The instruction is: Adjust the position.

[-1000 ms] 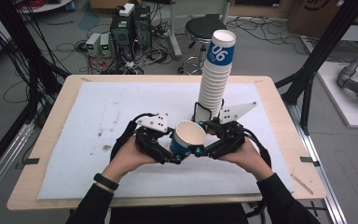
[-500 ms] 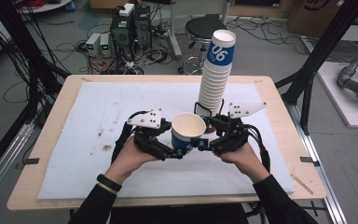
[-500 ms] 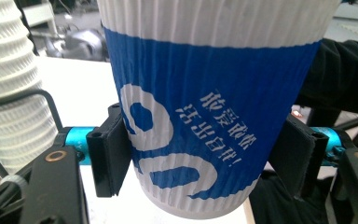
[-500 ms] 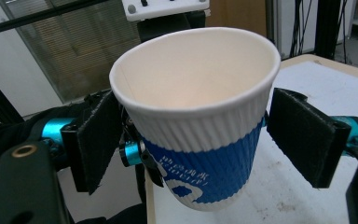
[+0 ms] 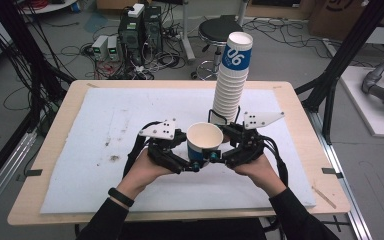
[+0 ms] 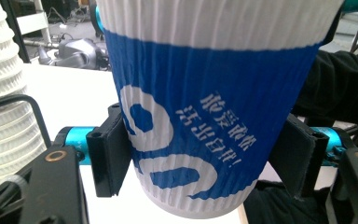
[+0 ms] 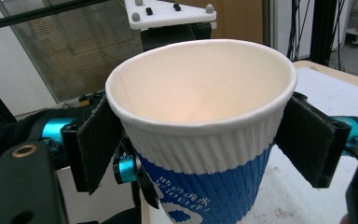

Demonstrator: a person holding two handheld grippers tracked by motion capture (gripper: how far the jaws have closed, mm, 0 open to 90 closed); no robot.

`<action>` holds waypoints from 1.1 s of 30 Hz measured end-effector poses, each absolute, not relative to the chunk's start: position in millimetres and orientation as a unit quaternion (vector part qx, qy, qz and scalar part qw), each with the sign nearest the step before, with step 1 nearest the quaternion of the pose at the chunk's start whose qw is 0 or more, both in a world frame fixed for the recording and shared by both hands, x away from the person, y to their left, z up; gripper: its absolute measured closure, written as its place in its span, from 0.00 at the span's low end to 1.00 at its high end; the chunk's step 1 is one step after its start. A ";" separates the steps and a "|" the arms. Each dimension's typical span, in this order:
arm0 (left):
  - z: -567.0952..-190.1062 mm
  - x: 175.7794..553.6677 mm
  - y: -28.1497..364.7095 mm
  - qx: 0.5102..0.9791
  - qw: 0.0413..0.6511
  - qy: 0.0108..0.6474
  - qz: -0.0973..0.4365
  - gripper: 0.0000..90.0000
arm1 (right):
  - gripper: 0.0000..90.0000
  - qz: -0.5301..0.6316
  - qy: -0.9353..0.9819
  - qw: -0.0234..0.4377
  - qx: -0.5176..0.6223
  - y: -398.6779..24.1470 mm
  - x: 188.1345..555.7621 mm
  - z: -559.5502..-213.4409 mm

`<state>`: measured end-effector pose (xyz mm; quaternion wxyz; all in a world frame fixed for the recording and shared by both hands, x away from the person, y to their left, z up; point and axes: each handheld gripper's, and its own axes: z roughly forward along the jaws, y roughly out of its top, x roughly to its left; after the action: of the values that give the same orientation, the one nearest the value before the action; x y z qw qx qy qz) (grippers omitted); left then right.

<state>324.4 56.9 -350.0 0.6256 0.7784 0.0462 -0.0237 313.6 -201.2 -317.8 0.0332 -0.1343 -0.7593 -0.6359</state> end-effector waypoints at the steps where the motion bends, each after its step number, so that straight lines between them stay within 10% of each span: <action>1: -350.3 324.3 56.6 0.779 0.625 0.047 -0.024 0.33 | 0.21 -0.635 -0.759 0.035 -0.136 -201.1 313.6 -317.9; 33: -343.6 324.8 57.0 0.760 0.640 0.091 -0.060 0.18 | 0.25 -0.631 -0.764 0.034 -0.128 -197.4 313.5 -322.2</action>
<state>324.8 57.0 -343.6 0.6405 0.7603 0.0907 -0.0597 313.5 -197.4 -322.2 0.0345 -0.1283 -0.7644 -0.6309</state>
